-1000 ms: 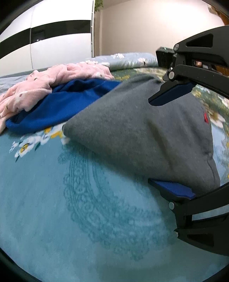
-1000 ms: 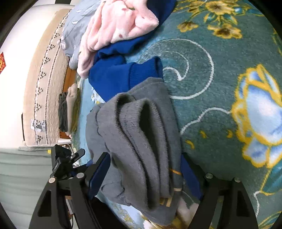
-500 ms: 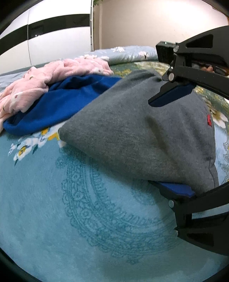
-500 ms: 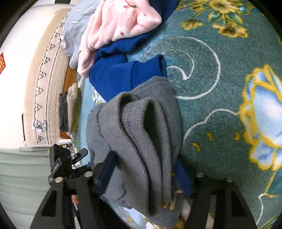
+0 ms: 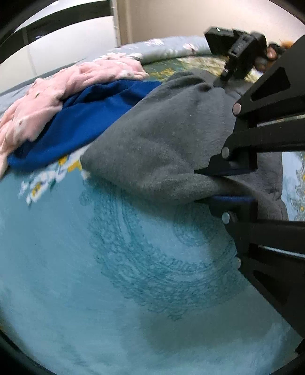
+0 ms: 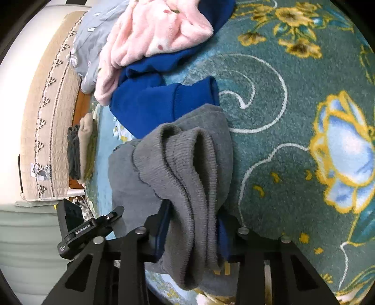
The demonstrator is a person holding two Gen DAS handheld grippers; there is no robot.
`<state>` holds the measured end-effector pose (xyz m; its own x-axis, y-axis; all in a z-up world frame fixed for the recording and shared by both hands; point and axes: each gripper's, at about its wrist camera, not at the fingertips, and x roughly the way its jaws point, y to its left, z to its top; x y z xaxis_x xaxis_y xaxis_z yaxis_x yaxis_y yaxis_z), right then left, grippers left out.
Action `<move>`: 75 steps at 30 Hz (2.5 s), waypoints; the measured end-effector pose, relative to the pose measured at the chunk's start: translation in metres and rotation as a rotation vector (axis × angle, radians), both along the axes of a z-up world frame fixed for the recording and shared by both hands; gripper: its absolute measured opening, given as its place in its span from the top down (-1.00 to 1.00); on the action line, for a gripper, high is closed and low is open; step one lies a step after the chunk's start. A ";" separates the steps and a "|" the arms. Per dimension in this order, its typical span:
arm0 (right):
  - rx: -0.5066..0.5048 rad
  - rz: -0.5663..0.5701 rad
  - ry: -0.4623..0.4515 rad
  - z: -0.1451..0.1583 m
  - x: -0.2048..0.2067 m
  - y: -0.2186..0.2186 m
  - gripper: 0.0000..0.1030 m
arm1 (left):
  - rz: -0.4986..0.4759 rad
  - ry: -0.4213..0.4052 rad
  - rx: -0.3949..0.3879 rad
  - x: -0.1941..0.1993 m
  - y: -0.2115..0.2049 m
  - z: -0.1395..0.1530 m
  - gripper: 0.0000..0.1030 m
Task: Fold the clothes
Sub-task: 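Lift the folded sweatpants with both tools off the blanket, then carry the folded sweatpants with both tools toward the clothes stack by the headboard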
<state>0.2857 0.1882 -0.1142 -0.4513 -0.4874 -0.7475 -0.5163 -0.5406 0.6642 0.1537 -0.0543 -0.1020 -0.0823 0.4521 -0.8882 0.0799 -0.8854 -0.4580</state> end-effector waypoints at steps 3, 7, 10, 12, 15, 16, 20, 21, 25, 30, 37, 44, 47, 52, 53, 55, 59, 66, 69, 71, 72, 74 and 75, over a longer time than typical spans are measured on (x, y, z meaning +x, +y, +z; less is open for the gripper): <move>0.013 0.017 0.029 0.013 -0.001 0.000 0.44 | -0.038 0.026 -0.050 -0.005 0.011 0.018 0.80; 0.019 0.026 0.082 0.039 0.000 0.005 0.49 | -0.079 0.072 -0.085 -0.012 0.025 0.041 0.81; 0.049 0.039 0.125 0.065 -0.005 0.006 0.49 | -0.087 0.113 -0.074 -0.017 0.020 0.060 0.81; 0.074 0.057 0.155 0.085 -0.014 0.005 0.49 | -0.080 0.144 -0.047 -0.021 0.008 0.073 0.81; 0.102 0.084 0.192 0.110 -0.034 -0.003 0.49 | -0.062 0.186 -0.012 -0.033 -0.011 0.094 0.81; 0.111 0.096 0.203 0.119 -0.043 -0.006 0.49 | -0.053 0.201 -0.008 -0.040 -0.019 0.101 0.81; 0.143 0.185 0.262 0.153 -0.104 -0.039 0.49 | 0.011 0.258 0.003 -0.066 -0.071 0.128 0.81; 0.147 0.209 0.275 0.160 -0.121 -0.050 0.49 | 0.035 0.268 0.003 -0.072 -0.089 0.134 0.81; 0.150 0.324 0.338 0.185 -0.204 -0.112 0.49 | 0.134 0.314 -0.021 -0.097 -0.172 0.156 0.81; 0.109 0.445 0.408 0.186 -0.308 -0.190 0.49 | 0.250 0.382 -0.068 -0.130 -0.279 0.173 0.81; 0.085 0.576 0.457 0.179 -0.446 -0.288 0.49 | 0.379 0.450 -0.091 -0.174 -0.400 0.182 0.81; 0.132 0.660 0.516 0.184 -0.555 -0.352 0.49 | 0.431 0.509 -0.124 -0.223 -0.465 0.175 0.81; 0.148 0.675 0.513 0.175 -0.592 -0.371 0.49 | 0.458 0.507 -0.137 -0.240 -0.484 0.169 0.81; 0.190 0.693 0.478 0.151 -0.630 -0.383 0.49 | 0.492 0.522 -0.126 -0.256 -0.499 0.159 0.81; 0.201 0.688 0.462 0.145 -0.636 -0.382 0.49 | 0.483 0.519 -0.129 -0.262 -0.499 0.156 0.81; 0.211 0.680 0.433 0.132 -0.644 -0.379 0.49 | 0.461 0.514 -0.146 -0.268 -0.496 0.148 0.81; 0.209 0.657 0.378 0.103 -0.650 -0.370 0.49 | 0.453 0.499 -0.131 -0.268 -0.497 0.129 0.80; 0.216 0.587 0.364 0.081 -0.648 -0.369 0.37 | 0.460 0.475 -0.110 -0.257 -0.497 0.111 0.72; 0.234 0.581 0.355 0.085 -0.646 -0.370 0.23 | 0.497 0.455 -0.070 -0.253 -0.505 0.114 0.61; 0.266 0.577 0.345 0.092 -0.646 -0.367 0.17 | 0.514 0.439 -0.085 -0.250 -0.511 0.119 0.32; 0.291 0.570 0.342 0.096 -0.646 -0.365 0.16 | 0.522 0.440 -0.095 -0.248 -0.514 0.123 0.30; 0.384 0.535 0.333 0.108 -0.647 -0.359 0.16 | 0.539 0.458 -0.120 -0.244 -0.519 0.132 0.30; 0.443 0.515 0.333 0.116 -0.648 -0.357 0.17 | 0.551 0.472 -0.137 -0.243 -0.521 0.138 0.30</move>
<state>-0.3620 -0.1692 0.0022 -0.4844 -0.3832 -0.7864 0.0637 -0.9120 0.4052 -0.0893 -0.5755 0.0361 -0.6524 0.1222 -0.7480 0.3512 -0.8258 -0.4413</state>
